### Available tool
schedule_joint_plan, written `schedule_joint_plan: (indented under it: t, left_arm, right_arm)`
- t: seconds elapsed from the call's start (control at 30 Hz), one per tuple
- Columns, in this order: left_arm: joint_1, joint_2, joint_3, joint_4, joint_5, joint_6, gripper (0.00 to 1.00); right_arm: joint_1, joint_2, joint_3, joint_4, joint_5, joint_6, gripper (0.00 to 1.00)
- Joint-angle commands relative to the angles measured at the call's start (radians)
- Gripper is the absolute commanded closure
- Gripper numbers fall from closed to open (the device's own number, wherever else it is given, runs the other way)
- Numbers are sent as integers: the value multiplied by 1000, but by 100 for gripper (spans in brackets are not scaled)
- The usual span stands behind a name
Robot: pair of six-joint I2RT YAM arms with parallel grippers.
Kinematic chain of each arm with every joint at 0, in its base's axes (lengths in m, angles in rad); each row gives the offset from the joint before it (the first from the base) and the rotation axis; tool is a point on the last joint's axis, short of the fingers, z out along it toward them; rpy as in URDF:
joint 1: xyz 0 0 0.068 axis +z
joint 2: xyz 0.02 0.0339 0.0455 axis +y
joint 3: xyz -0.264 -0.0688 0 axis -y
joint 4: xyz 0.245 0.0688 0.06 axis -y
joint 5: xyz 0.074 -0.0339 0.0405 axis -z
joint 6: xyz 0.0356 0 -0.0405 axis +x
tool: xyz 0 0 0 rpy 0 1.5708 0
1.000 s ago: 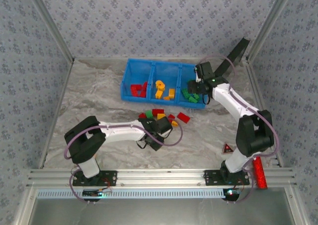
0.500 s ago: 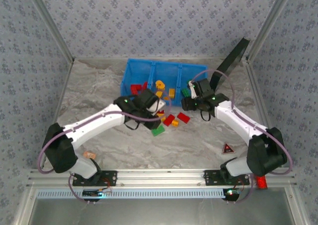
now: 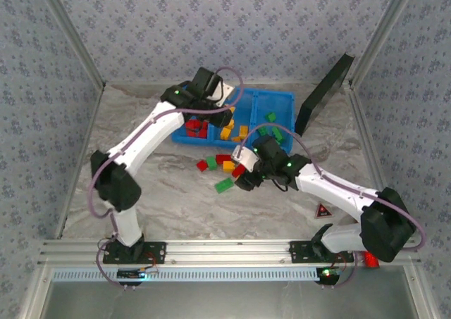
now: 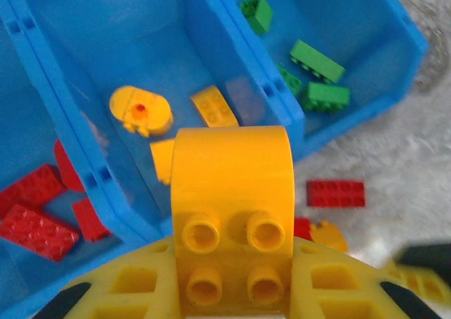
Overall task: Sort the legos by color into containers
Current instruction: Place the lego in the container.
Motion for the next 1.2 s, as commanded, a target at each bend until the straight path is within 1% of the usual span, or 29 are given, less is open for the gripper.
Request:
schedule_joint_plan:
  t: [0.0,0.1,0.23,0.3,0.4,0.6,0.8,1.0,1.17]
  left_arm:
    - [12,126,180,-141,-67,51,82]
    - [25,255,331,-194,-83,56,82]
    - [41,398,504,-241,-86,59,82]
    - [51,470,590,-268,-86,57,81]
    - [56,549,663,-288,-75,49,81]
    - [48,621,638,-247,-67,21,78]
    - [33,653,608,-198,-43,3,77]
    - [15,693,611,-188,-25,-3,76]
    - [9,723,609,-185,-9,-18,72]
  right_arm:
    - [31,70,59,-50,-12,-153,28]
    - [59,133,90,-82,3,-222,28]
    - [105,196,102,-91,55,-290,27]
    - [115,228,112,-97,44,-308,27]
    - [128,272,128,-110,32,-320,27]
    - [174,330,137,-78,81,-354,27]
    - [176,397,185,-86,66,-371,27]
    - [178,428,199,-66,72,-390,27]
    - [180,442,214,-70,73,-402,28]
